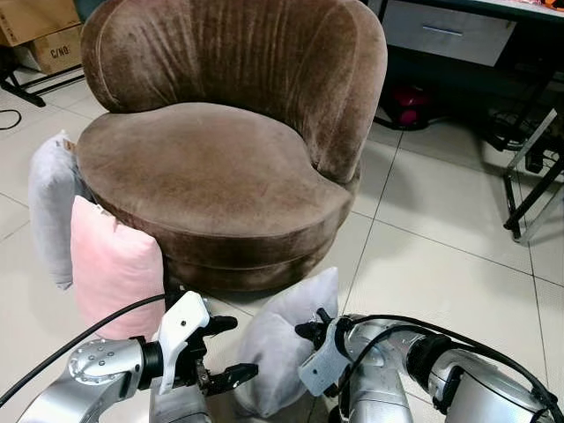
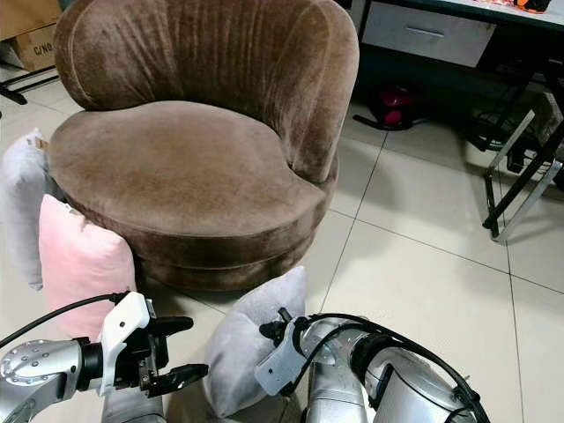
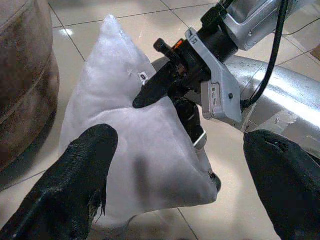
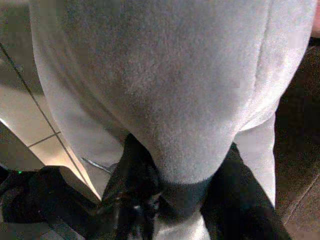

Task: Move the pillow to the sofa from floor

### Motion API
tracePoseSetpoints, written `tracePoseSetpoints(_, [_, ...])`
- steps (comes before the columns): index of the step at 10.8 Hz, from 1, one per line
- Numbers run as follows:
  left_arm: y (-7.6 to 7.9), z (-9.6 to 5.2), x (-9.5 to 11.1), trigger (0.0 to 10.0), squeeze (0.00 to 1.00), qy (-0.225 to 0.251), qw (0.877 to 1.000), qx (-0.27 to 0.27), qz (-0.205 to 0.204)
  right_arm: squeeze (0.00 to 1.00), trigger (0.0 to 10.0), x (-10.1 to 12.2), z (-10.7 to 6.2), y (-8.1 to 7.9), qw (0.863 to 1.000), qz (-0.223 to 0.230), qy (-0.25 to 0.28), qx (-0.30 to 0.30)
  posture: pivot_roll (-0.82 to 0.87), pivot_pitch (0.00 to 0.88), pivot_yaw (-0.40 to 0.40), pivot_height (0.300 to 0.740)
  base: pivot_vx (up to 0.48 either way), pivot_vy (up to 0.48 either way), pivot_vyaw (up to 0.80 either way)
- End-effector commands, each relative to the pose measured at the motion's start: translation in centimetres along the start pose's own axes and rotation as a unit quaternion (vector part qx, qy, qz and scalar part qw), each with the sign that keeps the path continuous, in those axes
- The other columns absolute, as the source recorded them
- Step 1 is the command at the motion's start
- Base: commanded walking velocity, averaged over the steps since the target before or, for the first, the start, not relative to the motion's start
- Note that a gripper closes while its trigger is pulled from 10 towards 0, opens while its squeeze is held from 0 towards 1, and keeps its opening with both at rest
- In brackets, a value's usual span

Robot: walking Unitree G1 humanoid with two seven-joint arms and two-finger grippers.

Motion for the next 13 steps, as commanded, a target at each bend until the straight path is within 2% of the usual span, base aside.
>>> tracePoseSetpoints(1, [-0.2, 0.2, 0.2, 10.0, 0.0, 0.0, 1.0, 0.003, 0.004, 0.0, 0.0, -0.3, -0.1, 0.4, 1.0, 0.004, -0.004, -0.004, -0.08, 0.0, -0.069, 0.471, 0.0, 0.0, 0.0])
tracePoseSetpoints(3, [-0.3, 0.2, 0.3, 10.0, 0.0, 0.001, 1.0, 0.002, 0.002, 0.0, 0.0, -0.5, -0.1, 0.5, 1.0, 0.013, -0.008, -0.006, -0.08, 0.0, -0.068, 0.471, 0.0, 0.0, 0.0])
tracePoseSetpoints(4, [-0.4, 0.2, 0.4, 10.0, 0.0, 0.001, 1.0, 0.003, 0.002, 0.0, 0.0, -0.9, -0.2, 1.0, 0.998, 0.05, -0.015, -0.024, -0.07, 0.0, -0.067, 0.471, 0.0, 0.0, 0.0])
tracePoseSetpoints(5, [-0.6, 0.1, 0.4, 10.0, 0.0, 0.001, 1.0, 0.008, 0.002, 0.0, 0.0, -1.4, -0.3, 1.9, 0.992, 0.111, -0.021, -0.057, -0.07, 0.0, -0.066, 0.471, 0.0, 0.0, 0.0])
tracePoseSetpoints(6, [-0.8, -0.2, 0.5, 10.0, 0.0, -0.001, 1.0, 0.016, 0.006, 0.0, 0.0, -1.9, -0.6, 3.2, 0.979, 0.181, -0.014, -0.093, -0.07, 0.0, -0.062, 0.471, 0.0, 0.0, 0.0])
tracePoseSetpoints(7, [-1.0, -0.7, 0.7, 10.0, 0.0, -0.004, 1.0, 0.025, 0.012, 0.0, 0.0, -2.4, -1.0, 4.5, 0.963, 0.24, -0.003, -0.126, -0.06, 0.0, -0.061, 0.471, 0.0, 0.0, 0.0])
tracePoseSetpoints(8, [-1.3, -1.5, 1.0, 10.0, 0.0, -0.002, 0.999, 0.039, 0.023, 0.0, 0.0, -3.6, -2.0, 6.8, 0.932, 0.314, 0.012, -0.181, -0.06, 0.0, -0.056, 0.471, 0.0, 0.0, 0.0])
tracePoseSetpoints(9, [-1.4, -1.9, 1.3, 10.0, 0.0, 0.003, 0.999, 0.045, 0.028, 0.0, 0.0, -4.2, -2.6, 7.6, 0.919, 0.337, 0.02, -0.201, -0.06, 0.0, -0.055, 0.471, 0.0, 0.0, 0.0])
tracePoseSetpoints(10, [-1.7, -2.7, 2.1, 10.0, 0.0, 0.018, 0.997, 0.063, 0.044, 0.0, 0.0, -5.5, -4.0, 8.8, 0.887, 0.391, 0.042, -0.241, -0.06, 0.0, -0.051, 0.471, 0.0, 0.0, 0.0])
tracePoseSetpoints(12, [-2.1, -3.3, 3.4, 10.0, 0.0, 0.045, 0.993, 0.088, 0.063, 0.0, 0.0, -6.9, -6.5, 9.1, 0.863, 0.417, 0.074, -0.275, -0.06, 0.0, -0.052, 0.471, 0.0, 0.0, 0.0])
tracePoseSetpoints(13, [-2.6, -3.7, 4.3, 10.0, 0.0, 0.067, 0.989, 0.112, 0.076, 0.0, 0.0, -8.0, -8.3, 9.3, 0.844, 0.437, 0.083, -0.299, -0.07, 0.0, -0.052, 0.471, 0.0, 0.0, 0.0])
Point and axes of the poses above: a point about 5 cm out from each wrist's last joint towards the gripper, its own z axis pointing out of the wrist towards the gripper, its own x axis along the axis of the wrist's last joint, y = z × x, the point moved 6 cm from there along z, pointing out of the wrist towards the gripper, and after that the axes turned 15 degrees about -z, right-handed, at the moved point
